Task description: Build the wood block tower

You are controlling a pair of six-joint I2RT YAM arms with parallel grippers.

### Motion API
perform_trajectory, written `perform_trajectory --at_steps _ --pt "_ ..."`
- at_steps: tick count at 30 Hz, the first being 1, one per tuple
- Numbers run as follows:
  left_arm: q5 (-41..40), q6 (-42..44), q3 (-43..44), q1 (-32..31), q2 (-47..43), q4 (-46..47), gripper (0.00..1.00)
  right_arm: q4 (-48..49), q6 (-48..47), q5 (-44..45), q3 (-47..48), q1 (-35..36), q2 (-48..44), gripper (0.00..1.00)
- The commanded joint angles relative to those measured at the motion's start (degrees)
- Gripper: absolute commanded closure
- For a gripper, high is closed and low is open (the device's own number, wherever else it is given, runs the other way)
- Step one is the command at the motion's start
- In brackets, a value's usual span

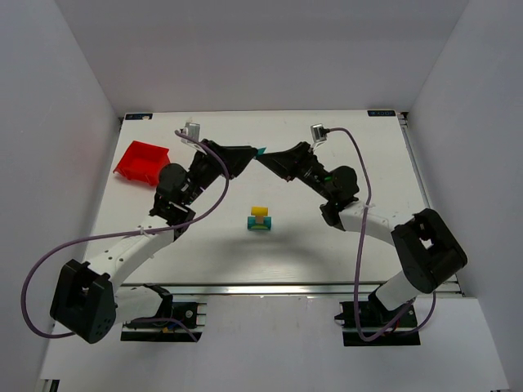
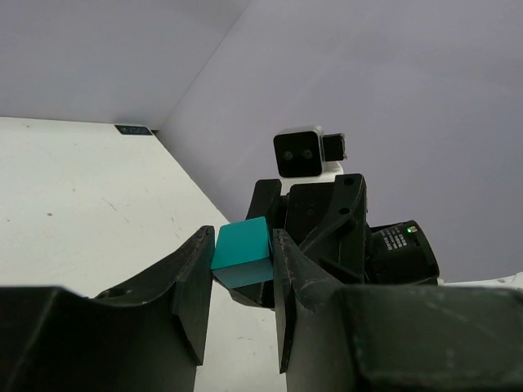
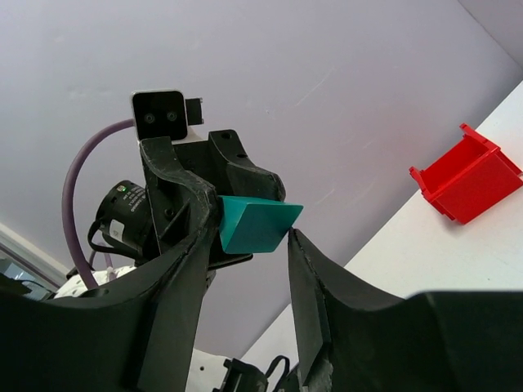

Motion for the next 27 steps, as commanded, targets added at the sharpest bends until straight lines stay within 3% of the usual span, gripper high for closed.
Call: perform_trajectory --at_steps 1,7,10,12,13,14,17,19,20,21,22,24,25,27 --pt "-0.23 -1.04 -0.77 -0.34 -1.93 1.94 1.0 30.63 0.38 1.11 2.58 0.38 0.63 0.51" --pt "1.79 -0.51 -0.06 -0.34 -1.67 0.44 1.0 31.69 0.74 0.76 4.33 0.46 1.95 0.54" --pt "1.62 -1.04 -0.5 -0.34 -1.67 0.27 1.0 32.04 0.3 0.85 4.6 0.38 2.04 0.7" --pt "0.91 -0.69 -0.5 -0.34 -2.2 -0.61 1.0 31.78 0.21 0.76 4.42 0.38 1.69 0.86" --pt "0.56 -0.43 -0.42 -0.34 -2.37 -1.05 0.96 31.35 0.3 0.41 4.16 0.2 1.51 0.96" --pt "0.39 -0.16 -0.42 -0.34 -2.37 -1.32 0.87 31.34 0.3 0.06 4.16 0.11 1.42 0.98" --pt "-1.19 2.98 0.28 -0.08 -3.69 -4.73 0.41 26.97 -0.75 -5.03 4.68 -0.76 0.11 1.0" --pt "-2.94 5.8 1.51 0.89 -6.41 -11.46 0.16 14.87 -5.65 -9.49 5.56 -2.08 -2.95 1.0" --pt "-7.13 9.99 2.82 0.8 -7.72 -13.95 0.07 8.9 -8.9 -10.57 6.09 -2.61 -4.36 1.0" --pt "-10.13 12.04 3.7 0.63 -8.95 -16.5 0.02 2.32 -18.5 -11.36 8.27 -3.05 -5.94 1.0" --pt "-13.03 12.84 4.41 0.54 -11.32 -20.87 0.02 -14.63 -24.69 -10.85 10.12 -3.75 -9.27 1.0" --pt "-20.04 14.77 6.6 1.16 -13.35 -24.59 0.02 -34.57 -38.12 -6.12 15.55 -3.93 -11.75 1.0" --pt "-22.53 15.39 7.48 1.07 -14.75 -28.52 0.02 -50.24 -49.16 -0.96 21.85 -3.93 -12.46 1.0" --pt "-27.01 17.59 9.68 1.07 -15.47 -31.97 0.02 -63.16 -58.71 3.99 28.29 -4.37 -12.12 1.0"
